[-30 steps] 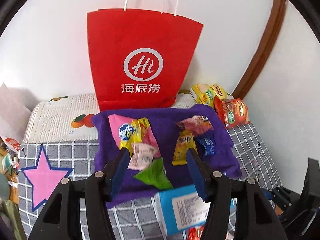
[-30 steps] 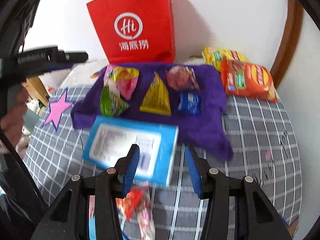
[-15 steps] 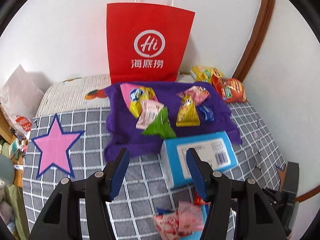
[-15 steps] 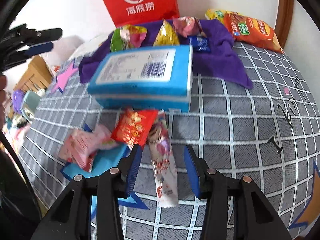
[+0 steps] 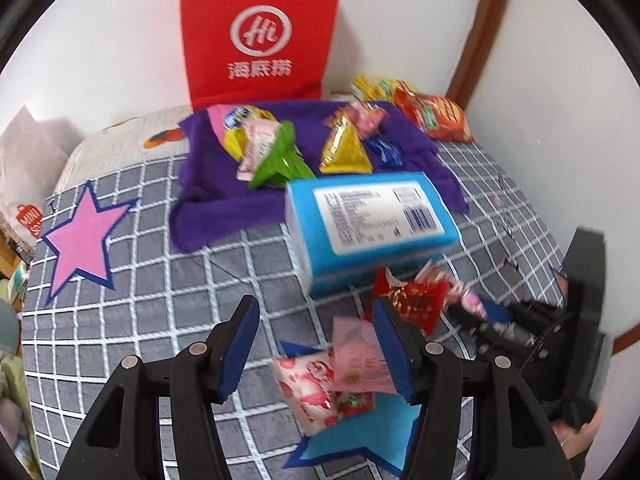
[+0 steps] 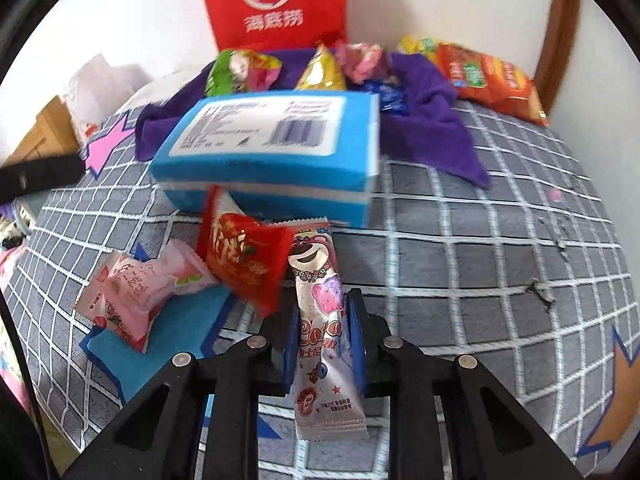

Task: Organize snacks
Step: 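Grasp the pink bear-print stick packet with the right tool while the left tool grasps the pink peach packet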

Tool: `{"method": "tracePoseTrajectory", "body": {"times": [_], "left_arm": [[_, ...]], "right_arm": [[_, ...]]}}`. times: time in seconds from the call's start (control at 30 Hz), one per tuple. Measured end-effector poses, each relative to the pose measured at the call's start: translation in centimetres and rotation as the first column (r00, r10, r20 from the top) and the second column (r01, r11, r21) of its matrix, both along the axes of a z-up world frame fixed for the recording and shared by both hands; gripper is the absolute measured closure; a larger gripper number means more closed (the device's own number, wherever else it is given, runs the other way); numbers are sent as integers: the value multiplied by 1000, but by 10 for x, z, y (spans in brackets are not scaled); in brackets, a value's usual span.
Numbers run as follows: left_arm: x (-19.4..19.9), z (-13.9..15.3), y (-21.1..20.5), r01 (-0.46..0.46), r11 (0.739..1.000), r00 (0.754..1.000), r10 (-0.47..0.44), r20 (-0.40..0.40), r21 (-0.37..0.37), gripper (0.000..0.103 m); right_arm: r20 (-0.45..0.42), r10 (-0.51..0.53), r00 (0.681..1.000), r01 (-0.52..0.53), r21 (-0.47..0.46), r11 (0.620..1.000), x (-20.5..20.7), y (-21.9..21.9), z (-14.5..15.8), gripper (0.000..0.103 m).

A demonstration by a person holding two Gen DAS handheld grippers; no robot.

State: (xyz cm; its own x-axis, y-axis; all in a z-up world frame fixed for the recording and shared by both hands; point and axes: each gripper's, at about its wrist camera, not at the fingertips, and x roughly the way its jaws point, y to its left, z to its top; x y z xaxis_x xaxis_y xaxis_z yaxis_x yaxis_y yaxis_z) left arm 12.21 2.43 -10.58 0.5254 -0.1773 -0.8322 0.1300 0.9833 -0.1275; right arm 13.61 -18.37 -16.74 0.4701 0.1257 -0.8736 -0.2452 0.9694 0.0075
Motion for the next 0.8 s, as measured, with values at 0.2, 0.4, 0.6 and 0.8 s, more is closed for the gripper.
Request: {"method": "tracePoseTrajectory", "body": {"times": [0.2, 0.4, 0.6, 0.8], "left_arm": [[-2, -23, -20, 45, 999, 998, -45, -48, 2, 47], [-3, -51, -40, 106, 994, 989, -105, -107, 10, 46], [-2, -68, -45, 107, 991, 988, -97, -117, 84, 47], [2, -73, -43, 112, 989, 989, -102, -104, 100, 49]], "right_arm": [[1, -102, 995, 102, 5, 995, -1, -32, 1, 80], [-17, -116, 993, 116, 32, 993, -4, -45, -15, 77], [36, -108, 994, 107, 24, 994, -1, -43, -18, 77], [56, -121, 991, 119, 37, 992, 3, -44, -19, 80]]}}
